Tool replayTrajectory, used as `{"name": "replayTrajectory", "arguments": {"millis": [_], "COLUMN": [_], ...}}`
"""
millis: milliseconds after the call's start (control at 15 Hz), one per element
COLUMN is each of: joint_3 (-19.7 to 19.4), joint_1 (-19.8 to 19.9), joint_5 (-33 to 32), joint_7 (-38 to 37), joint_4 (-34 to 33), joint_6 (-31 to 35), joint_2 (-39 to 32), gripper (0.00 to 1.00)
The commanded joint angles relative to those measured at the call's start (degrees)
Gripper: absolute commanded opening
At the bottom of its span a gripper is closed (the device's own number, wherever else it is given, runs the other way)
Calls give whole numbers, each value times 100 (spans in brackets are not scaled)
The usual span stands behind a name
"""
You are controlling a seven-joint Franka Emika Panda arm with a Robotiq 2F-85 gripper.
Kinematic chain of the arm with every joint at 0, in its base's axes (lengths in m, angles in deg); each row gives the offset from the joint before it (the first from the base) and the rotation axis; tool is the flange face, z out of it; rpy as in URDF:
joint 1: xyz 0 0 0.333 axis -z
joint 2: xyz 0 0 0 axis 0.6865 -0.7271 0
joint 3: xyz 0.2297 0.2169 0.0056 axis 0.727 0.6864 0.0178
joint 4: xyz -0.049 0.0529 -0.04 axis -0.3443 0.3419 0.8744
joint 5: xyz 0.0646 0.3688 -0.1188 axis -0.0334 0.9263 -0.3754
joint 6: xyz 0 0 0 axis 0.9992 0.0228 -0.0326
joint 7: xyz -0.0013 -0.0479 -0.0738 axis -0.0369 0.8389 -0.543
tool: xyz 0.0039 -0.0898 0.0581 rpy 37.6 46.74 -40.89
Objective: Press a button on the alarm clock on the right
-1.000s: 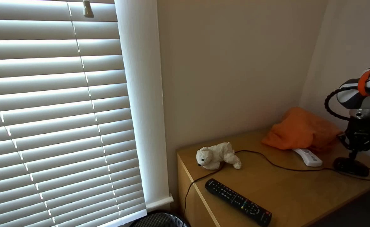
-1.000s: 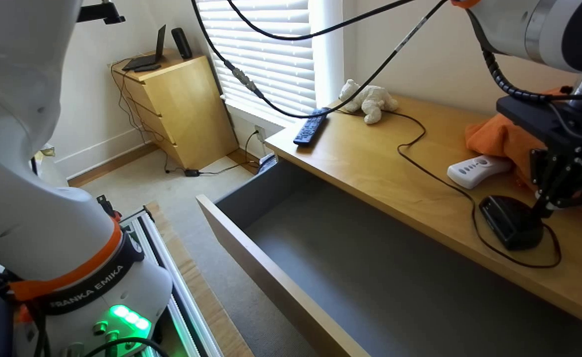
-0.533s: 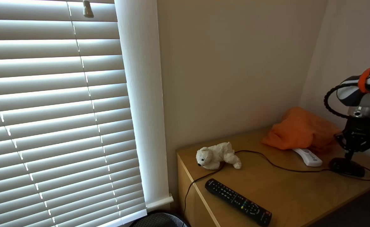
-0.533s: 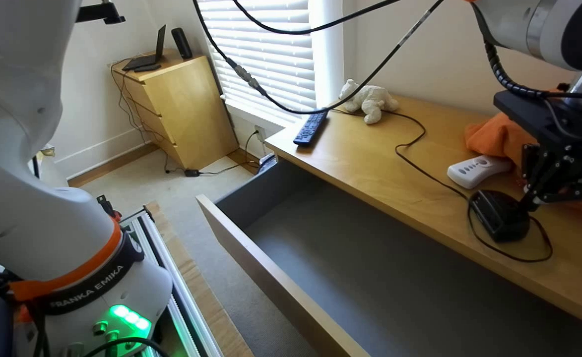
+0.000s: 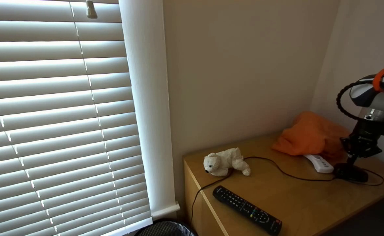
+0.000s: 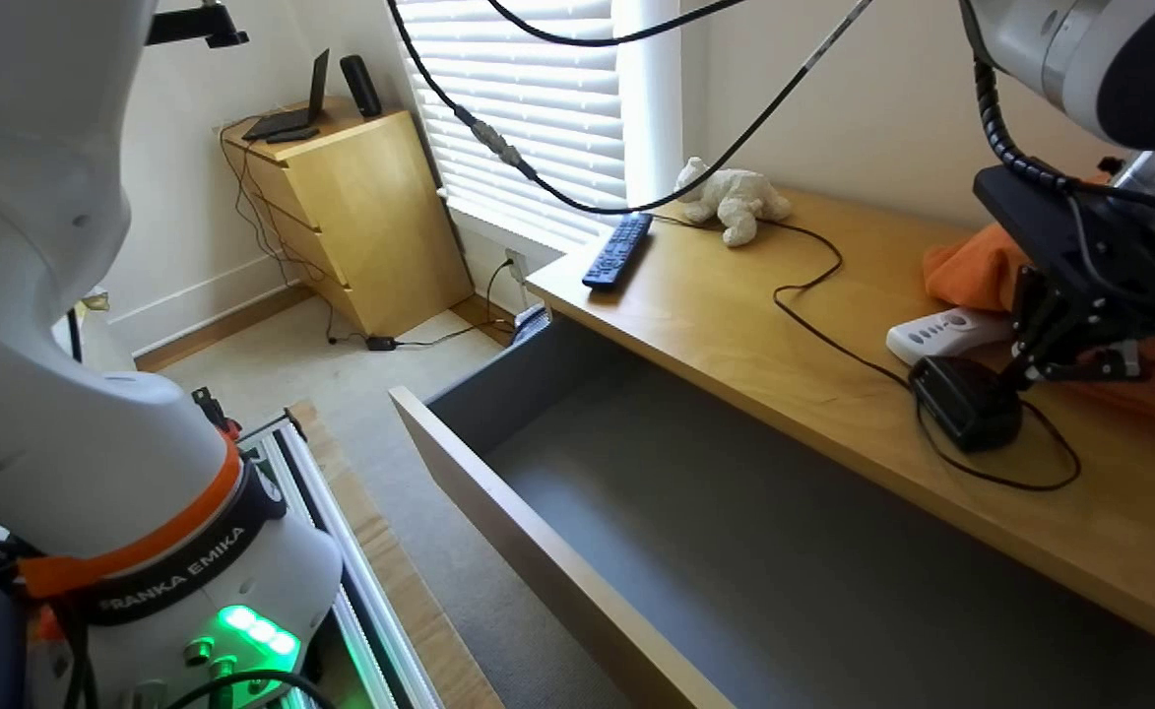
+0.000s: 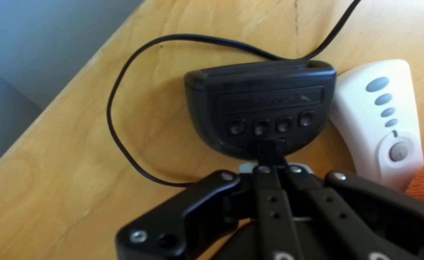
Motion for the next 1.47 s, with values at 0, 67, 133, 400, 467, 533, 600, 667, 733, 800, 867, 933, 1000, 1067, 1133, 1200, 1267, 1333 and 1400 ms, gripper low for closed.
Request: {"name": "replayTrajectory", "arguments": {"millis": [0,67,133,400,467,533,600,667,733,800,867,933,1000,1067,1133,1200,1267,1333,1400], "joint_3": [237,261,270,197,159,99,58,19,-8,-26,-57,-92,-129,-174,-221,-315,-369,-429,-502], "joint_1": [220,239,248,224,203,174,161,153,152,152,131,100,65,5,-65,-196,-278,-373,-486], "joint_5": [398,459,497,499,462,407,371,327,277,269,236,192,141,55,-33,-170,-286,-465,-633], "joint_7": [330,396,425,414,386,297,246,211,220,234,219,207,204,191,166,77,11,-70,-199], "joint_4": [-31,-13,-14,-55,-61,-75,-79,-78,-81,-60,-23,42,118,252,417,676,844,1015,1207], "joint_6": [-126,-125,-139,-22,50,71,49,-41,-179,-171,-198,-180,-133,-110,-21,126,168,193,212], "joint_2": [-89,-87,-94,-109,-101,-78,-49,7,59,114,182,260,348,481,640,861,1040,1231,1432], "gripper": [0,0,0,0,0,0,0,0,0,0,0,0,0,0,0,26,28,33,40]}}
